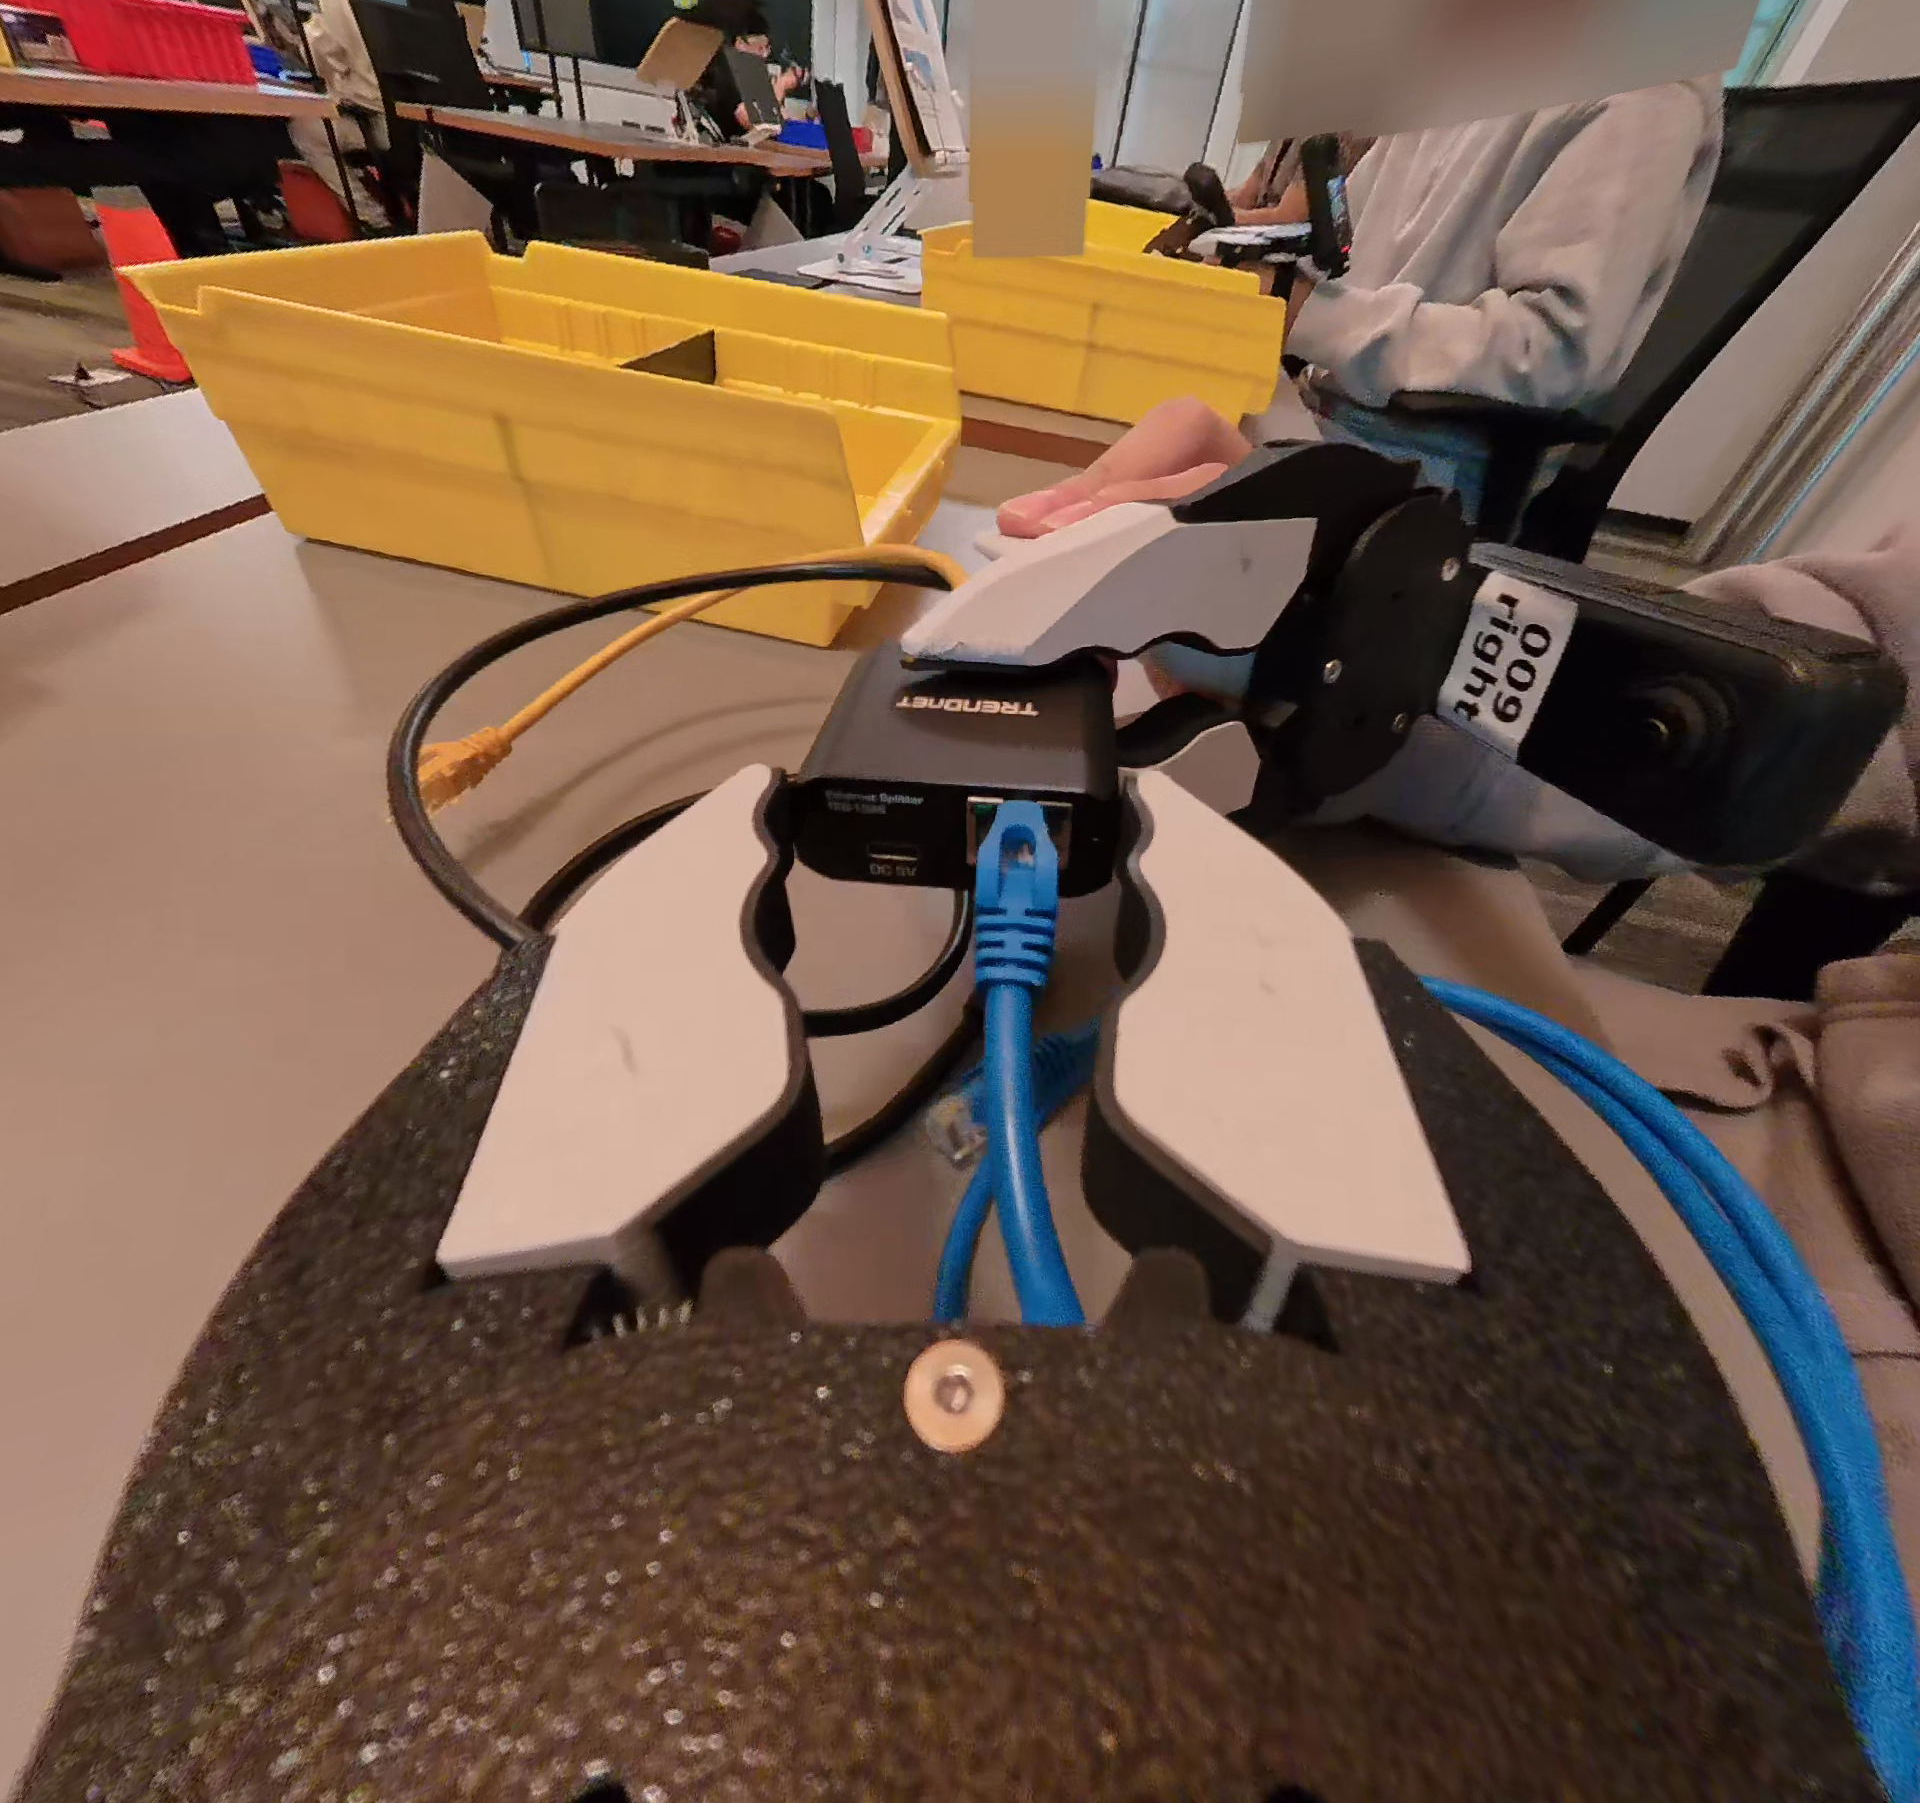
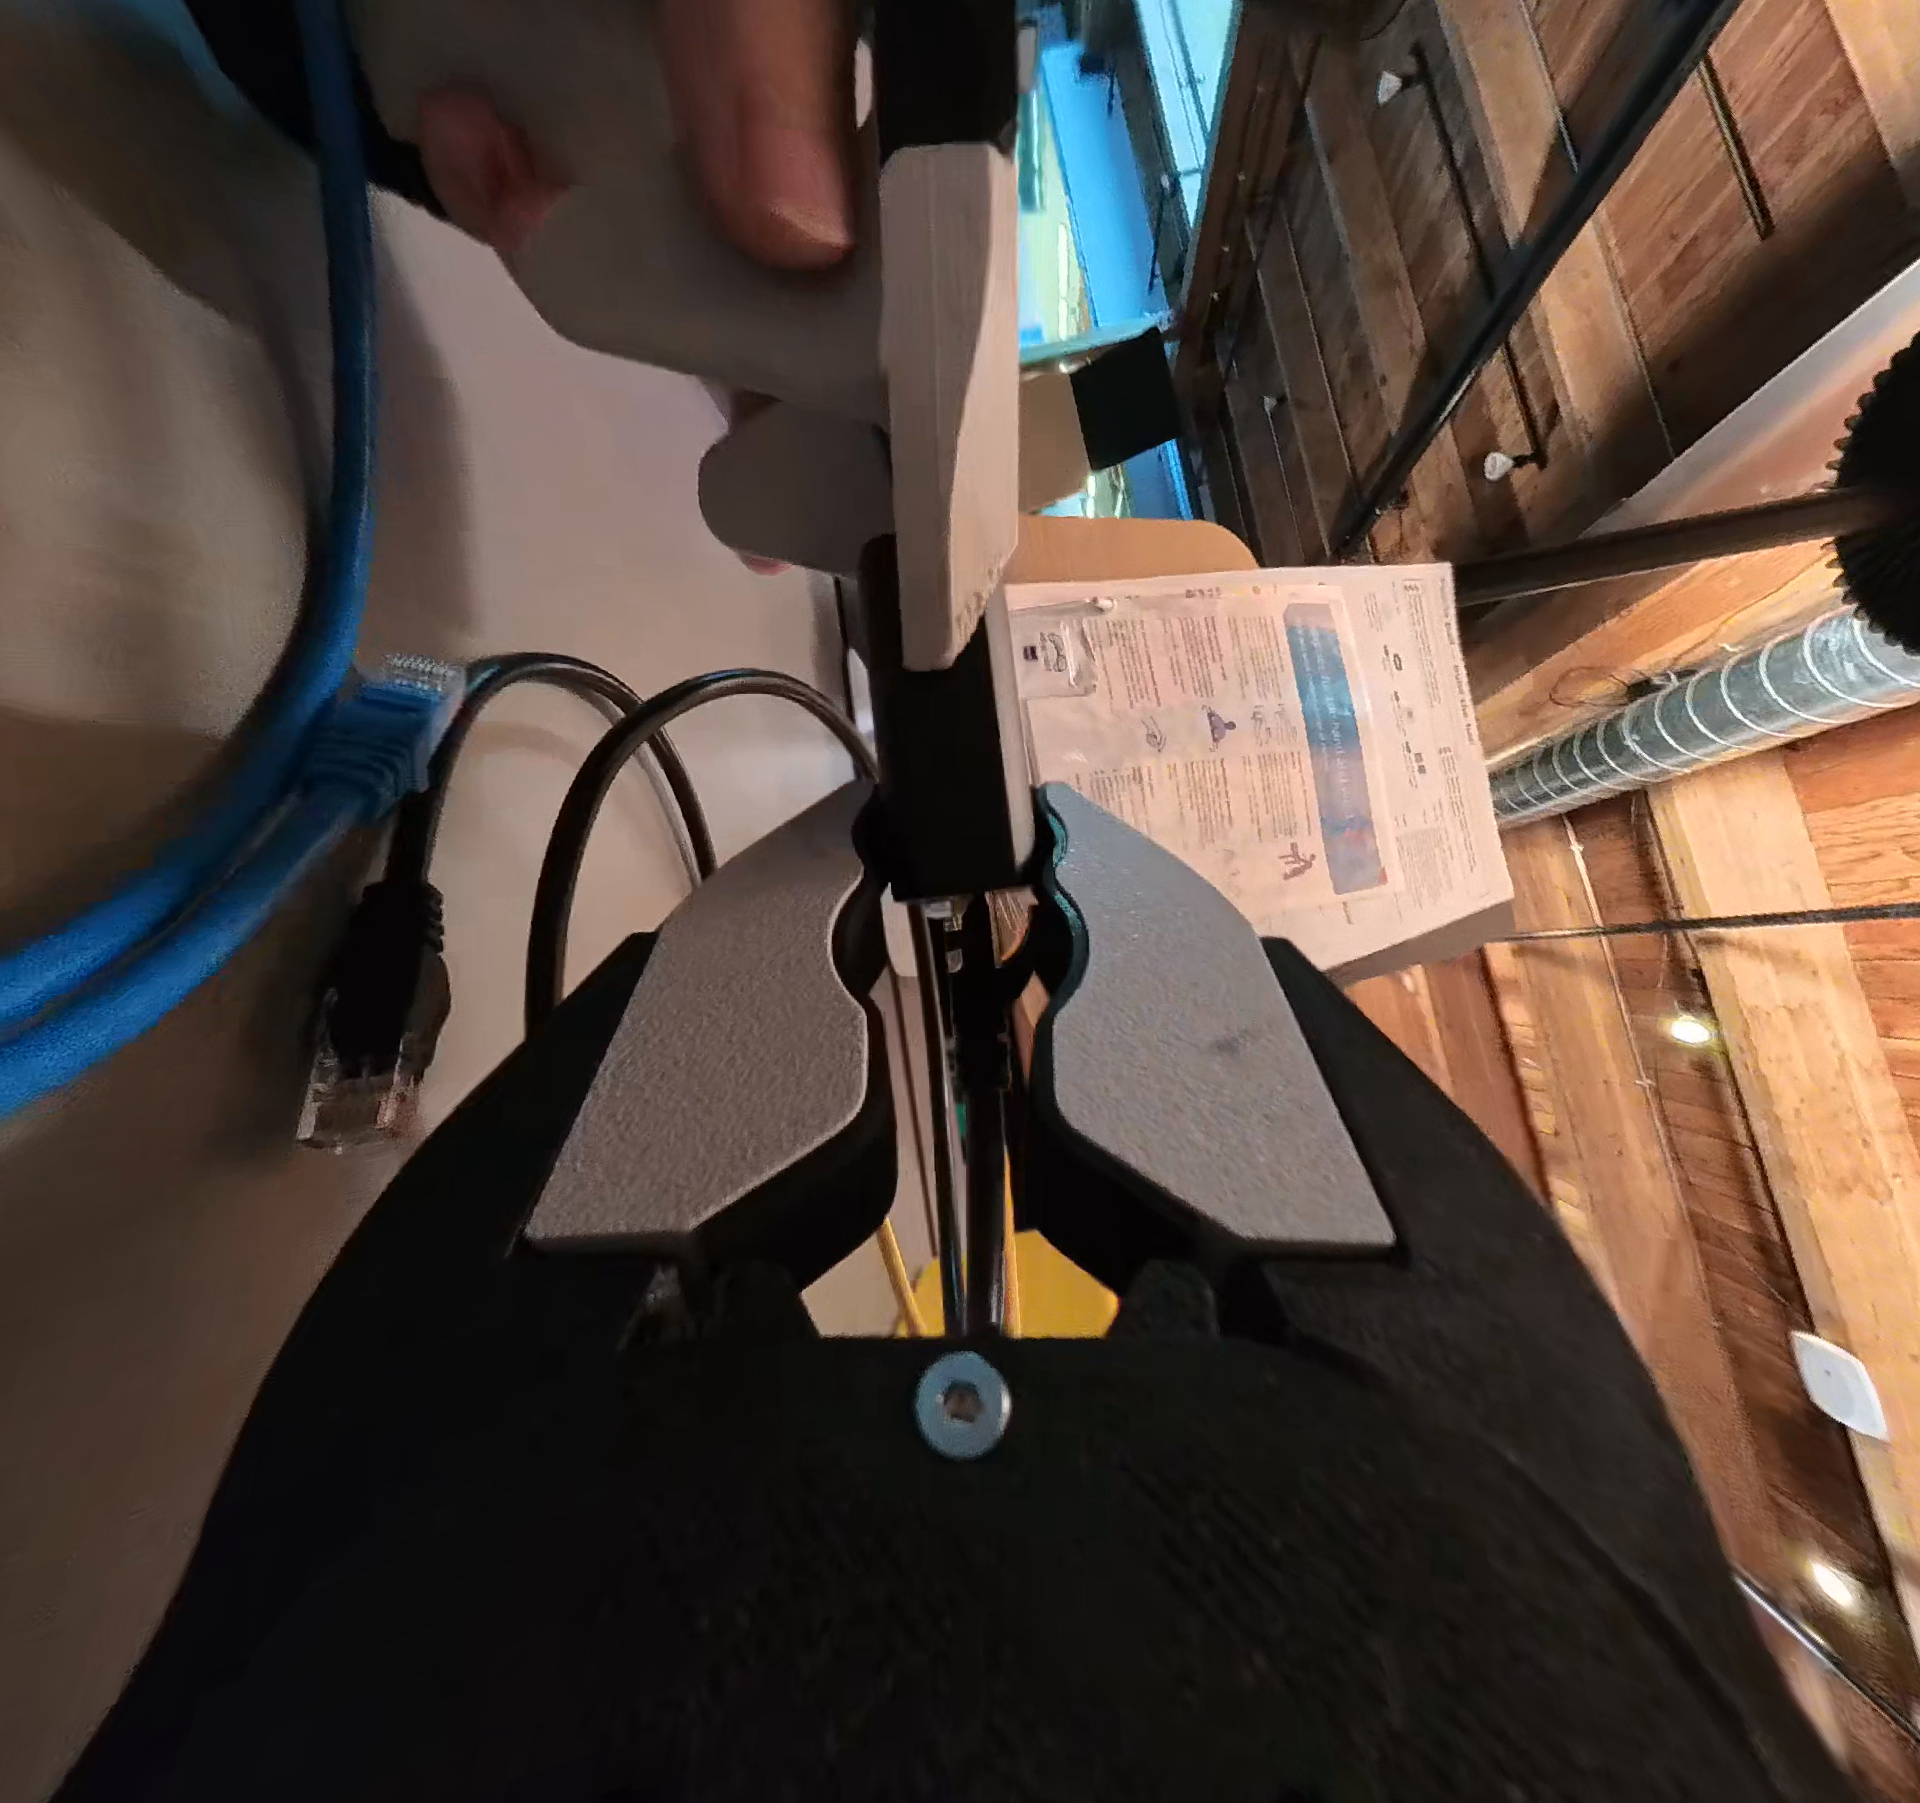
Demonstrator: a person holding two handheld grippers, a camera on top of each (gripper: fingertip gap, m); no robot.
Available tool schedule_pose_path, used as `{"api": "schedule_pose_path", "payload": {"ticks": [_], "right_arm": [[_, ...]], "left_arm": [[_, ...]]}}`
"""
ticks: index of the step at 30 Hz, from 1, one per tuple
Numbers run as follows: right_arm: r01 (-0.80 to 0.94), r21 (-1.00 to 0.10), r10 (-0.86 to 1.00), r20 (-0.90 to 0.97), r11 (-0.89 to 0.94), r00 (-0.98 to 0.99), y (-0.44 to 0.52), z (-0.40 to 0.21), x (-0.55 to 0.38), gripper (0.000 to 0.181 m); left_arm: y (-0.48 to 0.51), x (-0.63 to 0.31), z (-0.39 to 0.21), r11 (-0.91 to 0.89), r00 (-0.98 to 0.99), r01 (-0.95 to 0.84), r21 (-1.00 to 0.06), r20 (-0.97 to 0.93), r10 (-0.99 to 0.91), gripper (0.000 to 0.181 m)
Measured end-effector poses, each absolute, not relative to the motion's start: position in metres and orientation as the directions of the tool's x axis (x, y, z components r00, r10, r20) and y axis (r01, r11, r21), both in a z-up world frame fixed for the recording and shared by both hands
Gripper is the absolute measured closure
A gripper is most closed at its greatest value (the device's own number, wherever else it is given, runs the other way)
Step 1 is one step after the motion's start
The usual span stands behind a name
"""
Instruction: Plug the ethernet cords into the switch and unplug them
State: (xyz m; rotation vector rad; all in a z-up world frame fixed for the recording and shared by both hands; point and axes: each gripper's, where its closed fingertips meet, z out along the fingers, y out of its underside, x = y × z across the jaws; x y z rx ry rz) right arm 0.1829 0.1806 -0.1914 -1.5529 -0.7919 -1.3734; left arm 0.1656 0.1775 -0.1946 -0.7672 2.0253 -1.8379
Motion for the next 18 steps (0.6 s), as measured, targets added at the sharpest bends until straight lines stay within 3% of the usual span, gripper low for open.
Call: {"api": "schedule_pose_path", "payload": {"ticks": [6, 11, 14, 18], "right_arm": [[0.896, -0.185, -0.085, 0.983, -0.403, 0.165, 0.181, -0.192, 0.183, 0.158], [0.9, -0.188, -0.054, 0.982, -0.392, 0.182, 0.182, -0.198, 0.183, 0.157], [0.871, -0.336, -0.082, 0.941, -0.358, 0.329, 0.184, -0.199, 0.186, 0.151], [0.703, -0.656, -0.147, 0.751, -0.274, 0.644, 0.174, -0.187, 0.192, 0.12]], "left_arm": [[0.176, 0.165, -0.196, 0.009, -0.811, -0.23, -0.973, 0.187, -0.555, 0.121], [0.178, 0.165, -0.205, 0.09, -0.801, -0.245, -0.965, 0.149, -0.58, 0.122], [0.183, 0.171, -0.202, 0.13, -0.763, -0.151, -0.98, 0.032, -0.645, 0.122], [0.212, 0.187, -0.182, 0.029, -0.652, -0.033, -0.999, 0.0, -0.759, 0.122]]}}
